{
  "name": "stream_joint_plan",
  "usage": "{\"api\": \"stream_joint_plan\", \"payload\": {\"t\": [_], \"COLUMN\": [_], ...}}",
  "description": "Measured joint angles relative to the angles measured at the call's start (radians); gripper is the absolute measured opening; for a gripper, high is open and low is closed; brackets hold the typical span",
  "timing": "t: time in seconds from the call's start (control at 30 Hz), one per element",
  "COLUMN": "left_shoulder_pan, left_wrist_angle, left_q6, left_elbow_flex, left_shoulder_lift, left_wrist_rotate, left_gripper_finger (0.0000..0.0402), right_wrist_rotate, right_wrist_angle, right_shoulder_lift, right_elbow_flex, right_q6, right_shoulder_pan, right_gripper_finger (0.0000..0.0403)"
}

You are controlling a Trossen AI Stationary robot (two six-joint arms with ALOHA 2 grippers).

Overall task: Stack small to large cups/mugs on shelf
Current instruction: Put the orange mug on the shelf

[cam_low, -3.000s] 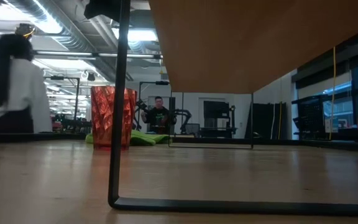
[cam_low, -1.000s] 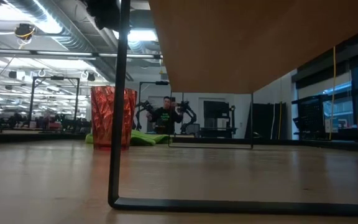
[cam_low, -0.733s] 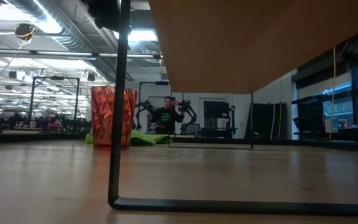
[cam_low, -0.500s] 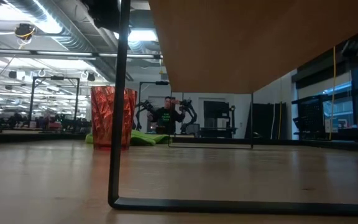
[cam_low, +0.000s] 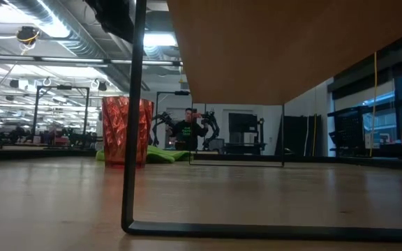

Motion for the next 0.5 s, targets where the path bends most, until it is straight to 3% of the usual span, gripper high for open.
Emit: {"api": "stream_joint_plan", "payload": {"t": [0.2, 0.33, 0.43, 0.5], "left_shoulder_pan": [0.000, 0.000, 0.000, 0.000], "left_wrist_angle": [0.002, 0.003, 0.003, 0.003], "left_q6": [0.024, 0.047, 0.050, 0.050], "left_elbow_flex": [0.000, 0.000, 0.000, 0.000], "left_shoulder_lift": [0.000, 0.000, 0.000, 0.000], "left_wrist_rotate": [-0.006, -0.006, -0.006, -0.006], "left_gripper_finger": [0.0108, 0.0108, 0.0108, 0.0108], "right_wrist_rotate": [0.100, 0.281, 0.429, 0.433], "right_wrist_angle": [-0.006, -0.053, -0.085, -0.061], "right_shoulder_lift": [0.093, 0.129, 0.138, 0.139], "right_elbow_flex": [0.028, -0.017, -0.079, -0.123], "right_q6": [0.214, 0.332, 0.349, 0.346], "right_shoulder_pan": [0.219, 0.349, 0.401, 0.403], "right_gripper_finger": [0.0120, 0.0120, 0.0120, 0.0120]}}
